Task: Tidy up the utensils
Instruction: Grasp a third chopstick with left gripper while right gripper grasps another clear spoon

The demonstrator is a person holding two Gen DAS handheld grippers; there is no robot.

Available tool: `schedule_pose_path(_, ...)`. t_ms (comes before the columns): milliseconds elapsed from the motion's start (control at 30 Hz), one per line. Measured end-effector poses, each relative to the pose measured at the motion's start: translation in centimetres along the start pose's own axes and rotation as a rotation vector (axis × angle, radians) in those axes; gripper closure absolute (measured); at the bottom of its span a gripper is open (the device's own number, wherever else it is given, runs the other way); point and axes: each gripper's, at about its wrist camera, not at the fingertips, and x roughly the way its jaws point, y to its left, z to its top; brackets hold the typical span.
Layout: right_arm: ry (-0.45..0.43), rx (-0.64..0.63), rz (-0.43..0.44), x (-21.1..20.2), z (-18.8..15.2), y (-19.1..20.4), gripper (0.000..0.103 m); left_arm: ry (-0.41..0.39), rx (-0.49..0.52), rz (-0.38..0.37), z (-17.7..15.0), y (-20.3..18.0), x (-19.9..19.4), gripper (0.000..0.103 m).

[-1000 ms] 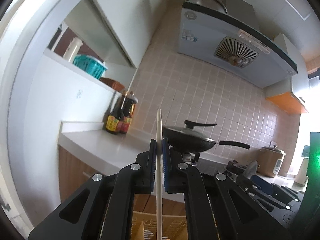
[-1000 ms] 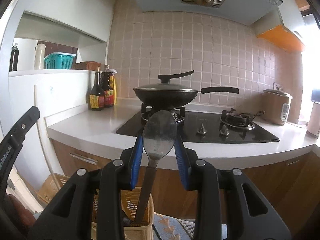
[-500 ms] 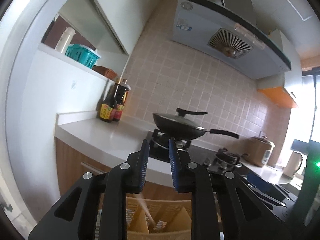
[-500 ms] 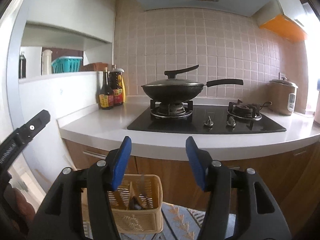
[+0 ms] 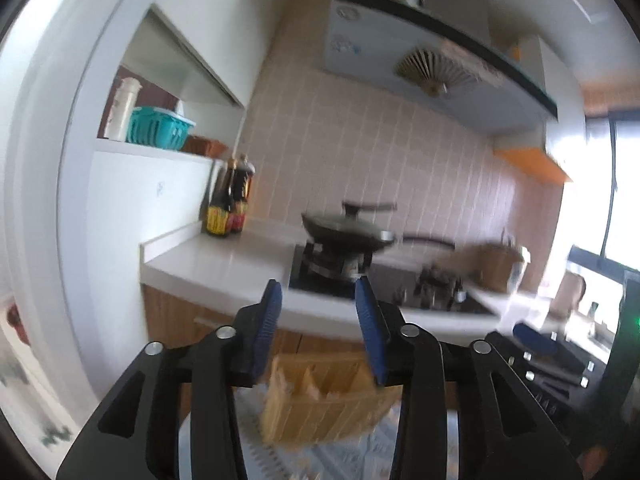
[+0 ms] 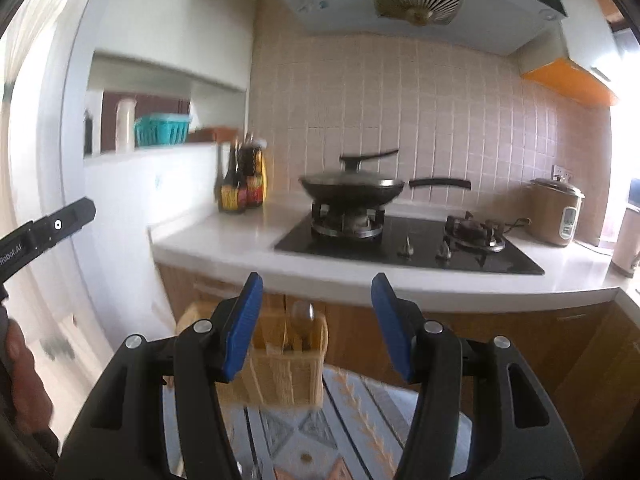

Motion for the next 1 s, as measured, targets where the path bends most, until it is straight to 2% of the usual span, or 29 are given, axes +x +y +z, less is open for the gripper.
schedule_pose_path(67,0.083,-0.013,0.013,0.2,-0.8,0.2,0.050,0.070,0.025,0.002,-0.9,0.2,-0.2,0.066)
schedule_pose_path(167,0.230,-0.017,0.043,1.3,-2.3,0.2,0.050,0.189,0.032,0.047,-3.1,1.0,0.3,0.066)
schedule_pose_path(200,0.309,-0.008,0.062,2.2,-3.0,0.0,0.050,0.222,0.027,0.042,-3.7,1.3,0.5,0.066)
schedule_pose_path(233,0.361,-0.001,0.074,2.9,-3.7,0.0,0.050,0.297,0.016,0.025,-4.8,1.7,1.2,0.066)
schedule_pose_path(300,0.509,0.030,0.113,4.7,-5.5,-0.4,0.050,0.381,0.002,0.010,-6.3,2.3,2.1,0.066)
schedule_pose_path(333,0.556,0.040,0.119,5.3,-6.3,-0.6,0.050,0.445,0.001,0.003,-7.5,2.6,3.0,0.066)
schedule_pose_path(433,0.721,0.074,0.133,7.8,-9.4,-1.5,0.050,0.615,-0.048,0.028,-11.5,4.1,5.7,0.074)
schedule_pose_path(500,0.829,0.099,0.143,9.5,-11.7,-1.9,0.050,0.745,-0.101,0.002,-14.8,5.4,7.7,0.076)
schedule_pose_path(633,0.949,0.101,0.157,11.3,-14.6,-2.0,0.050,0.915,-0.163,-0.038,-19.2,7.0,9.8,0.081)
schedule_pose_path(767,1.020,0.103,0.141,12.2,-16.7,-1.8,0.050,0.981,-0.167,-0.032,-20.9,7.7,10.8,0.082)
schedule_pose_path(867,1.074,0.110,0.157,12.7,-17.9,-1.3,0.058,0.983,-0.137,-0.030,-20.8,7.4,10.8,0.082)
schedule_pose_path(1000,1.088,0.097,0.154,12.8,-18.3,-0.6,0.065,0.992,-0.088,-0.013,-20.9,6.8,11.1,0.082)
